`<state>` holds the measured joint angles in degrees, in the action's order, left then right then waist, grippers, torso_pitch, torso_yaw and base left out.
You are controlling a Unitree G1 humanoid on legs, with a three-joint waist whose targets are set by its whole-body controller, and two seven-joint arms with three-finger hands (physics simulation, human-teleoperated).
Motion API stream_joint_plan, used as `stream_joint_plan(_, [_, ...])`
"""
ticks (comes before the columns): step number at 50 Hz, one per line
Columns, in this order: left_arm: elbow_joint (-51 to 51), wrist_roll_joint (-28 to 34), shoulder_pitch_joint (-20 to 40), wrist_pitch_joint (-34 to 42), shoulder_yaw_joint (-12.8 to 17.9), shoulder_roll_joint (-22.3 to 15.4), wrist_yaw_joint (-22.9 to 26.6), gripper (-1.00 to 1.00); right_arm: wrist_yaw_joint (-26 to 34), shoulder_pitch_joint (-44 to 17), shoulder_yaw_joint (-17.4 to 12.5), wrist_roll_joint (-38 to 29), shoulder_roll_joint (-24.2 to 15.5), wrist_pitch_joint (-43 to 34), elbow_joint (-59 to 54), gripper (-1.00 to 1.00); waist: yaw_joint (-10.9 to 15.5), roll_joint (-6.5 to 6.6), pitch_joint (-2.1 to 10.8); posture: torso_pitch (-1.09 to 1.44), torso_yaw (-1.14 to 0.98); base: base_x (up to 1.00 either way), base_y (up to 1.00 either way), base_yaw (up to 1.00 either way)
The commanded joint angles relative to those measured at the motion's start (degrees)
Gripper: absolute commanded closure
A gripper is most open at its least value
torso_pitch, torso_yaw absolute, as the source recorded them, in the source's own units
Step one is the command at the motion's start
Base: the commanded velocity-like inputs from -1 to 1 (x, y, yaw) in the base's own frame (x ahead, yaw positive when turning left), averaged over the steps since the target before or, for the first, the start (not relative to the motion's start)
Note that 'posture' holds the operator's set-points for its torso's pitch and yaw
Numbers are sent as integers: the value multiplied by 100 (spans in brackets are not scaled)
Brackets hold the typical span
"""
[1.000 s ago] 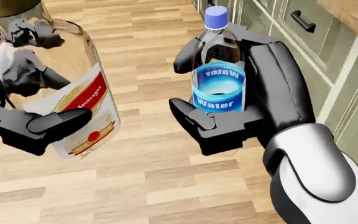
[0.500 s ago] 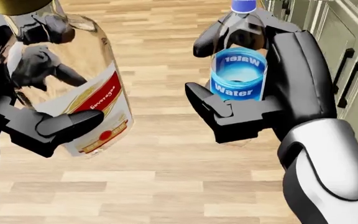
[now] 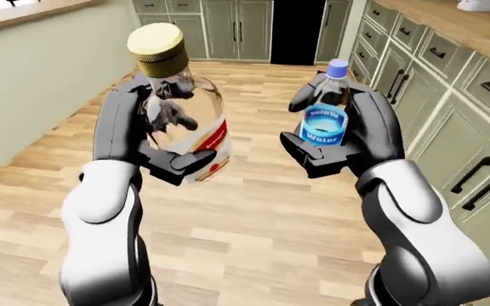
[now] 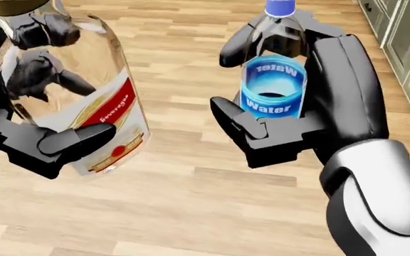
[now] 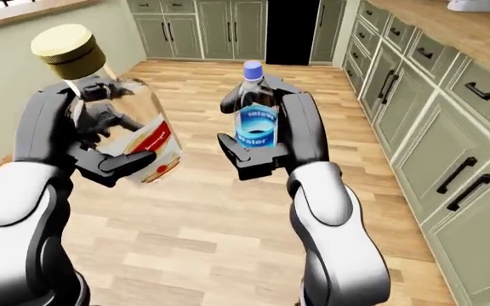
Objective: Move the drinks to the dining counter.
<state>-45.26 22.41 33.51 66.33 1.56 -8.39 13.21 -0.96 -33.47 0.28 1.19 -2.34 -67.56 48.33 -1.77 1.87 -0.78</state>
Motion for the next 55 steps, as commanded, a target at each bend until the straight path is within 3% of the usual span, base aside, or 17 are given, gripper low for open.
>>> stream_joint_plan(1, [-20, 12, 45, -96, 80, -47, -29, 100, -8, -33, 39, 10, 23, 160, 40, 100, 74, 288, 111, 0, 0, 91, 45, 0])
stream_joint_plan(4, [-41, 10, 68, -56, 83, -68, -23, 100, -14, -39, 48, 9, 36, 149, 52, 100, 174, 256, -190, 0, 0, 91, 45, 0])
stream_joint_plan(13, [-93, 7, 117, 21, 63, -86, -19, 100, -17, -59, -32, 95, 41, 107, 90, 100, 226, 132, 42, 0, 0, 93, 39, 0])
stream_joint_plan(16, [-48, -16, 86, -57, 91, -79, -31, 100, -37, -61, -16, 109, 34, 99, 98, 100, 58, -277, -97, 0, 0, 95, 34, 0])
stream_joint_plan(17, [-77, -12, 90, -24, 89, -88, -24, 100, -37, -58, -20, 115, 31, 119, 80, 100, 113, -174, -309, 0, 0, 95, 33, 0])
stream_joint_plan(19, [-117, -6, 93, 18, 83, -101, -16, 100, -40, -46, -19, 125, 28, 149, 68, 100, 48, -318, -43, 0, 0, 96, 33, 0])
stream_joint_plan(23, [-68, -29, 57, -63, 110, -96, -29, 100, -52, -17, -16, 145, 31, 187, 51, 100, 32, -514, -15, 0, 0, 96, 33, 0])
stream_joint_plan(26, [-107, -23, 56, -19, 92, -104, -27, 100, -62, -36, -12, 154, 22, 168, 58, 100, 53, -312, 58, 0, 0, 96, 31, 0])
stream_joint_plan(28, [-85, -30, 44, -50, 96, -95, -39, 100, -71, -47, -21, 166, 28, 133, 90, 100, 178, 450, 106, 0, 0, 96, 30, 0])
stream_joint_plan(29, [-78, -33, 36, -64, 94, -90, -43, 100, -71, -40, -30, 173, 27, 150, 80, 100, 127, 101, -20, 0, 0, 96, 30, 0])
stream_joint_plan(38, [-75, -33, 43, -63, 78, -91, -52, 100, -104, -59, -62, 231, 14, 139, 80, 100, 338, 175, 13, 0, 0, 99, 22, 0])
stream_joint_plan(41, [-75, -39, 16, -92, 90, -86, -51, 100, -123, -60, -51, 243, 13, 130, 94, 100, 240, -22, 86, 0, 0, 100, 18, 0])
stream_joint_plan(43, [-88, -39, -2, -96, 88, -87, -49, 100, -127, -30, -35, 244, 10, 172, 79, 100, 123, -366, -59, 0, 0, 100, 19, 0])
stream_joint_plan(44, [-95, -37, -7, -92, 85, -86, -49, 100, -128, -25, -29, 241, 7, 196, 56, 100, 166, -234, -265, 0, 0, 100, 19, 0])
stream_joint_plan(51, [-98, -21, 10, -71, 75, -95, -36, 100, -138, -31, -43, 263, 12, 169, 81, 100, 49, -519, 40, 0, 0, 100, 19, 0])
stream_joint_plan(53, [-95, -16, -4, -81, 70, -93, -35, 100, -136, -16, -54, 273, 13, 197, 62, 100, 69, -393, 61, 0, 0, 100, 19, 0])
stream_joint_plan(55, [-98, -9, -24, -91, 62, -87, -36, 100, -136, -2, -66, 285, 12, 207, 70, 100, 180, 322, 109, 0, 0, 100, 14, 0])
